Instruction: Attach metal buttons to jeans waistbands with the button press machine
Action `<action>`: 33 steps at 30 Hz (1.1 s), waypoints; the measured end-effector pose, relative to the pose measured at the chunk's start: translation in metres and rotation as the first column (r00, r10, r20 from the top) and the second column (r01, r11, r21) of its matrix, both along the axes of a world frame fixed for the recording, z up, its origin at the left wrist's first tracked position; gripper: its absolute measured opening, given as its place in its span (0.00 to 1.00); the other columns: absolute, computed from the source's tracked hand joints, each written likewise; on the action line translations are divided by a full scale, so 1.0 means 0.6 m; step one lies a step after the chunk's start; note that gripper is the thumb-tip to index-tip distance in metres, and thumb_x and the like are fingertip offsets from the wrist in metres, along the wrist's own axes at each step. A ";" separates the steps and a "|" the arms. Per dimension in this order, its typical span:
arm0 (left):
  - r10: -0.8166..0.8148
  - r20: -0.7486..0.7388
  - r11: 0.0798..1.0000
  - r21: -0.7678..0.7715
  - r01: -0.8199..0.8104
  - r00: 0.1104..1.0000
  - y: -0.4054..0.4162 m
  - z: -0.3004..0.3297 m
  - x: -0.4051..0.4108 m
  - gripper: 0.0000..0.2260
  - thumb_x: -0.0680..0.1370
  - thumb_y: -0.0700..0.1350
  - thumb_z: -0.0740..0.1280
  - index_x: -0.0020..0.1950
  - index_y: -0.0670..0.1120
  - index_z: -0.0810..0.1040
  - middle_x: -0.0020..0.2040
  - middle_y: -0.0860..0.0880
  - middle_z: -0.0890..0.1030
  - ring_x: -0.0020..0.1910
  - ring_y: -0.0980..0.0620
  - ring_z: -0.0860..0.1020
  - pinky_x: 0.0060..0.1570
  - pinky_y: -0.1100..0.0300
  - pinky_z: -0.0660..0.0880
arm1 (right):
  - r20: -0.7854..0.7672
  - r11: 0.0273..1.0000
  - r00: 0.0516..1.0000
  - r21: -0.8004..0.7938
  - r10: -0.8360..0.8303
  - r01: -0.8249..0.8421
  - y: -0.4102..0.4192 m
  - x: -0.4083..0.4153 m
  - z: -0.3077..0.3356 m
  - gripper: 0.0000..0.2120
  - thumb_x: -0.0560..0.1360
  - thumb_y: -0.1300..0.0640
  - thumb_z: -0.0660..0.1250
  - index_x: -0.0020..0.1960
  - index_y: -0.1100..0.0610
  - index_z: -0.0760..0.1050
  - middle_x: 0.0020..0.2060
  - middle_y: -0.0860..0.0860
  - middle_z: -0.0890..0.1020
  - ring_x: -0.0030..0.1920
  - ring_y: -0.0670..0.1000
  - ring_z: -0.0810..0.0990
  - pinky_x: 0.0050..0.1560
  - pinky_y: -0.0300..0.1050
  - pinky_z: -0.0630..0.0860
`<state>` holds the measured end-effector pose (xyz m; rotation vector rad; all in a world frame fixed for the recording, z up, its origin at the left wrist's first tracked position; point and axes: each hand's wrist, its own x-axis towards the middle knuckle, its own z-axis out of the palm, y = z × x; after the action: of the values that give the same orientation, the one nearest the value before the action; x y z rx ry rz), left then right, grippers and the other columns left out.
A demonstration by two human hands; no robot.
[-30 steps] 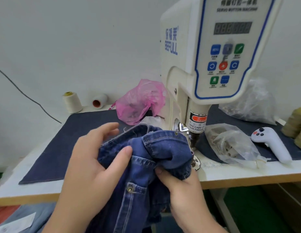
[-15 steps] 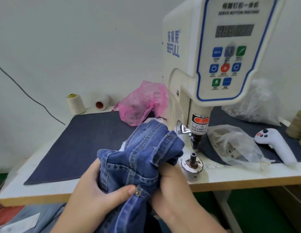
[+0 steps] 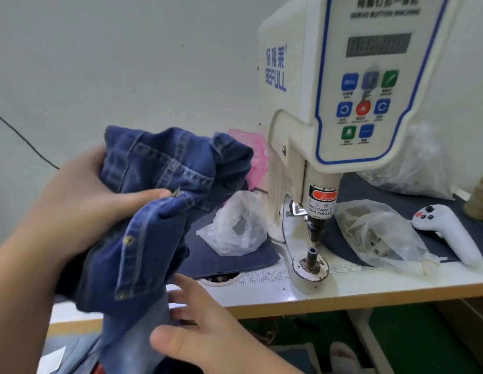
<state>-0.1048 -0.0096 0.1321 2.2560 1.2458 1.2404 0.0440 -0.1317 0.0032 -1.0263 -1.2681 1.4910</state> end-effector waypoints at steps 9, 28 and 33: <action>0.387 -0.236 0.922 0.107 -0.372 0.892 0.105 -0.049 0.081 0.28 0.65 0.63 0.76 0.53 0.49 0.69 0.41 0.50 0.76 0.40 0.43 0.74 0.41 0.51 0.69 | 0.159 0.987 0.978 -0.066 -0.134 0.146 -0.001 0.040 -0.023 0.28 0.62 0.38 0.72 0.62 0.40 0.74 0.56 0.40 0.81 0.56 0.40 0.81 0.63 0.43 0.76; -0.110 -0.810 0.985 -0.012 0.172 0.576 0.105 -0.198 0.256 0.12 0.82 0.48 0.57 0.61 0.49 0.77 0.41 0.53 0.74 0.40 0.48 0.73 0.40 0.56 0.70 | 0.328 0.396 0.257 0.486 -0.909 0.780 -0.094 0.350 -0.003 0.09 0.76 0.59 0.68 0.39 0.48 0.80 0.35 0.46 0.82 0.38 0.41 0.79 0.39 0.41 0.72; -0.088 -0.796 0.994 -0.110 0.000 0.599 0.129 -0.232 0.259 0.12 0.81 0.50 0.58 0.61 0.52 0.77 0.41 0.53 0.73 0.41 0.49 0.75 0.43 0.56 0.74 | 0.548 0.393 0.030 0.560 -0.836 0.729 -0.038 0.414 -0.044 0.08 0.78 0.62 0.66 0.43 0.51 0.76 0.40 0.44 0.78 0.42 0.44 0.76 0.39 0.37 0.68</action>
<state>0.0507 0.0677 -0.0069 2.8391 1.4303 0.0297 0.2925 -0.1542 -0.0231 -1.9949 -0.9129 -0.0624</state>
